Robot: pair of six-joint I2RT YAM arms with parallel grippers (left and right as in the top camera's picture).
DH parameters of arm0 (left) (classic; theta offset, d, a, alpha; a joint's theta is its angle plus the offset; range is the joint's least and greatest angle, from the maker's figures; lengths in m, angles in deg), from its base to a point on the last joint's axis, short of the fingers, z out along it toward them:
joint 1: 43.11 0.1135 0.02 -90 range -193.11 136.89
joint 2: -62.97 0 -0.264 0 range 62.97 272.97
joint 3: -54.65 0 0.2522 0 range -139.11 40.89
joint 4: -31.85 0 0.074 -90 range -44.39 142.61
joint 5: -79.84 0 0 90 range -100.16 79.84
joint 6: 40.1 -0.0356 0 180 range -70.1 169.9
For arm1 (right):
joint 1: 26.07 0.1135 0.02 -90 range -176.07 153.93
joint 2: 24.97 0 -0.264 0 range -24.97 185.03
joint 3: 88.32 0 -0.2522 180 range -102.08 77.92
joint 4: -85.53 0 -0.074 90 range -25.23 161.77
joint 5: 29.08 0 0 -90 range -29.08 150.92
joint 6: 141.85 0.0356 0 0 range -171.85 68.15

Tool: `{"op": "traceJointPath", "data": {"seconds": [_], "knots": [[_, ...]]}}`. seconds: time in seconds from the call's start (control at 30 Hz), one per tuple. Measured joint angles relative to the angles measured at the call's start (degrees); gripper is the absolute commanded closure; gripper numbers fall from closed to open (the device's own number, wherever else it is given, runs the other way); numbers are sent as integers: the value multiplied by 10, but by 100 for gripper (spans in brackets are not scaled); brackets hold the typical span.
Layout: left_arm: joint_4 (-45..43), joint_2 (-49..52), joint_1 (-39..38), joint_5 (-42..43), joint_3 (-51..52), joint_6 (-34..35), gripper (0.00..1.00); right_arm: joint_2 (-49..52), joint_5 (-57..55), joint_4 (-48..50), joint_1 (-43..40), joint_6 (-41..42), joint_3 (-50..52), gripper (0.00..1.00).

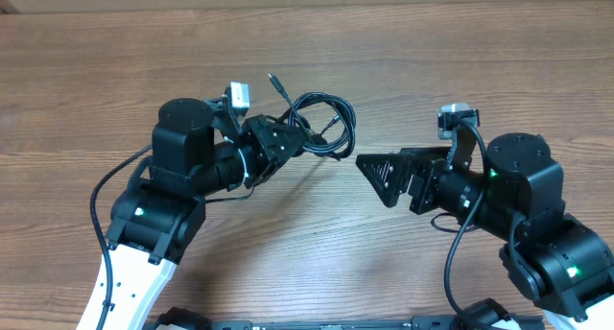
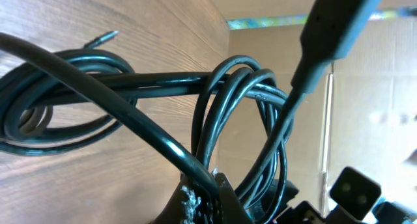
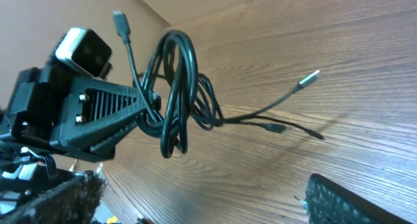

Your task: Untangle cables

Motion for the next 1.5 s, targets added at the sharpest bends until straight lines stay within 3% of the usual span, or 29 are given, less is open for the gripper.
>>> {"op": "traceJointPath", "data": {"seconds": [0.17,0.3,0.87,1.5], "knots": [[0,0,0,10,0,35,96,0,0,5,0,7,0,6],[0,0,0,18,0,50,96,7,0,5,0,10,0,14],[-17,0,0,39,0,59,96,84,0,8,0,10,0,25],[-80,2,0,73,0,59,96,123,-5,15,0,11,0,26]]}}
